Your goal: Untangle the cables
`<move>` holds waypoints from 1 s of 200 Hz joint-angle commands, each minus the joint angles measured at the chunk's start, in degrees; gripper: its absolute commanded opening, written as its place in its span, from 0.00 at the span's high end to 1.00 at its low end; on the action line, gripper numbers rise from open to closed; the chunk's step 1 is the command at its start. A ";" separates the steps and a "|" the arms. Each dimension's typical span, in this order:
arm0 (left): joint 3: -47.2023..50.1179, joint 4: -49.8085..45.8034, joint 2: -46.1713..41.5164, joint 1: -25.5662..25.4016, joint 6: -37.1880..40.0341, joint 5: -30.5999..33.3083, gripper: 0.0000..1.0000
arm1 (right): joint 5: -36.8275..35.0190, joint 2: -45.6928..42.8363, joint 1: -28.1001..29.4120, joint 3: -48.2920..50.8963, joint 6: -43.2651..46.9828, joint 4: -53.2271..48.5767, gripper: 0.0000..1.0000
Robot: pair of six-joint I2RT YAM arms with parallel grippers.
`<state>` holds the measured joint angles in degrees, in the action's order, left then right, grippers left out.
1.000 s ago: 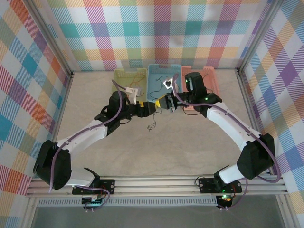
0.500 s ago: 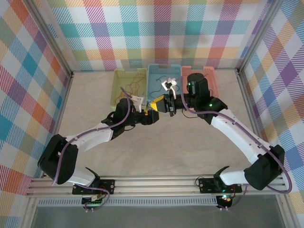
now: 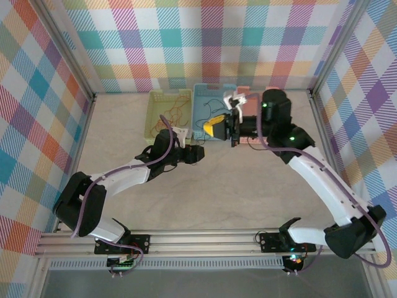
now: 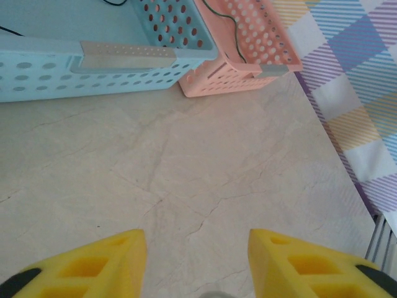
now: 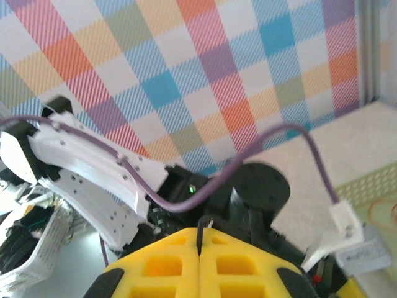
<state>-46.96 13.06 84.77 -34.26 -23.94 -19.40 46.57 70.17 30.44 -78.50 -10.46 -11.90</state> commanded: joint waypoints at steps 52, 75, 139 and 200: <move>-2.20 -5.62 -0.37 0.24 -0.05 3.22 0.62 | -5.60 -3.05 -11.95 -11.15 -10.04 9.36 1.00; -1.60 -7.07 -1.32 0.42 -0.77 4.20 0.61 | -9.77 -0.97 -15.36 -13.26 -12.35 10.45 1.00; 0.35 -9.92 -5.17 1.34 -1.40 5.95 0.44 | -8.29 12.53 -20.07 -20.85 -20.54 16.59 1.00; -0.82 -16.51 -9.99 1.57 -1.26 10.06 0.14 | -5.31 24.47 -20.00 -24.98 -23.25 21.90 1.00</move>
<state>-47.20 0.62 77.52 -33.19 -25.54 -11.99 39.42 91.55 10.31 -99.96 -31.35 4.12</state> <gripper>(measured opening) 0.826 0.064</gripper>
